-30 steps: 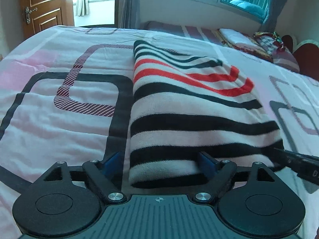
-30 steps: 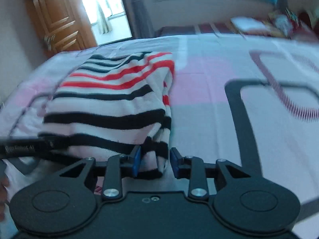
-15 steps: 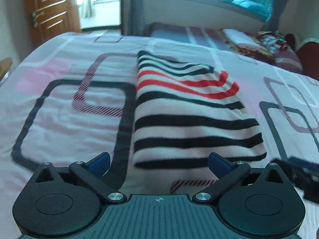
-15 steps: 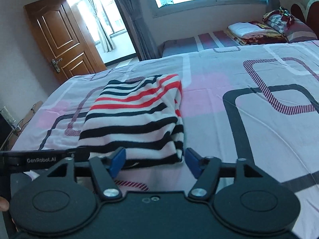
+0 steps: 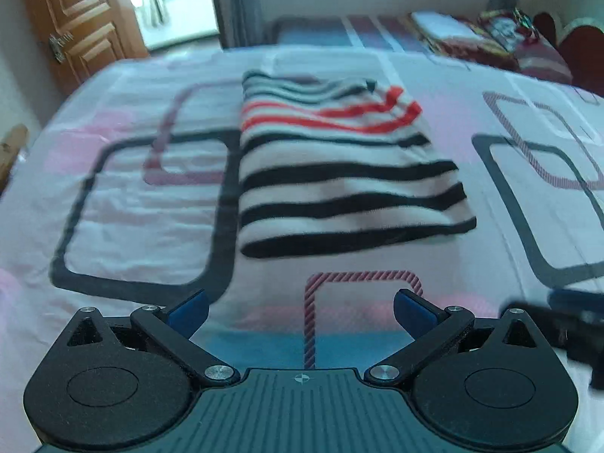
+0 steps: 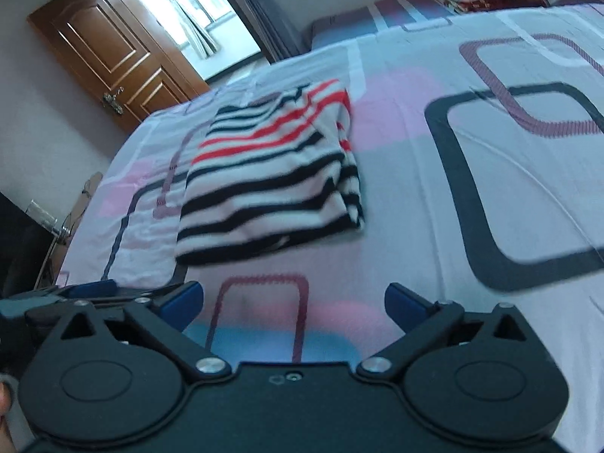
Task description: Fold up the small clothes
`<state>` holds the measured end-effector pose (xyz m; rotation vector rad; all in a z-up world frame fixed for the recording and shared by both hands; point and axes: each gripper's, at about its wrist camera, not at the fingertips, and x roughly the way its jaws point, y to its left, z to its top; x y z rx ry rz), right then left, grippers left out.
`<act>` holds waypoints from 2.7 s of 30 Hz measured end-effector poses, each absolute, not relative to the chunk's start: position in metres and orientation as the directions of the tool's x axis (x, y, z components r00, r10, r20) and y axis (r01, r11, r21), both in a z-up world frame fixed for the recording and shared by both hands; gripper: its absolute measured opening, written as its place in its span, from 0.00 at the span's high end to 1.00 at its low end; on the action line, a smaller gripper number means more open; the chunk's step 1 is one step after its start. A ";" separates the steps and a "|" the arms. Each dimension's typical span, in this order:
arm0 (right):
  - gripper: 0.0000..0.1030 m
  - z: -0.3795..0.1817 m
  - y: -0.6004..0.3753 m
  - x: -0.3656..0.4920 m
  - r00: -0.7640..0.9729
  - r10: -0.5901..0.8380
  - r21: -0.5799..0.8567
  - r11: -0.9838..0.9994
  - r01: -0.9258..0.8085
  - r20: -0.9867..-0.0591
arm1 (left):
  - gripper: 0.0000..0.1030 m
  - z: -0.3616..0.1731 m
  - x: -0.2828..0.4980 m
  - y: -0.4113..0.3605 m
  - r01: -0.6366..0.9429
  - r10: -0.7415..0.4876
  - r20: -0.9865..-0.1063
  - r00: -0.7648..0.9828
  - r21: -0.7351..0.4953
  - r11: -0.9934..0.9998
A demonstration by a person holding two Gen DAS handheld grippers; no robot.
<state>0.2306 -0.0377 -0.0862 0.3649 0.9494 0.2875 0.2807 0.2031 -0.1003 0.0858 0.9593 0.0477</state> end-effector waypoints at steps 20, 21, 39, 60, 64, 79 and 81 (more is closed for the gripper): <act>0.01 -0.002 -0.060 0.062 0.765 0.267 0.125 0.963 -0.241 -0.586 | 0.00 -0.005 0.095 0.176 -0.124 0.113 -0.693 0.712 0.034 0.992; 0.01 0.006 -0.062 0.050 0.789 0.248 0.103 0.968 -0.230 -0.562 | 0.00 0.000 0.086 0.175 -0.129 0.112 -0.687 0.718 0.027 0.991; 0.01 0.054 -0.090 -0.031 0.905 0.177 0.097 0.984 -0.150 -0.388 | 0.00 0.040 0.001 0.154 -0.148 0.152 -0.586 0.796 0.054 0.987; 0.01 0.056 -0.091 -0.034 0.912 0.154 0.102 0.987 -0.124 -0.381 | 0.00 0.048 -0.005 0.152 -0.156 0.164 -0.558 0.813 0.063 0.986; 0.01 0.052 -0.089 -0.031 0.907 0.151 0.096 0.988 -0.123 -0.393 | 0.00 0.044 0.000 0.155 -0.161 0.167 -0.568 0.806 0.063 0.985; 0.01 0.044 -0.086 -0.024 0.905 0.100 0.064 0.995 -0.081 -0.414 | 0.00 0.040 0.004 0.166 -0.196 0.198 -0.569 0.798 0.065 0.978; 0.01 0.043 -0.088 -0.022 0.903 0.090 0.068 0.995 -0.068 -0.419 | 0.00 0.038 0.004 0.166 -0.200 0.201 -0.572 0.795 0.065 0.978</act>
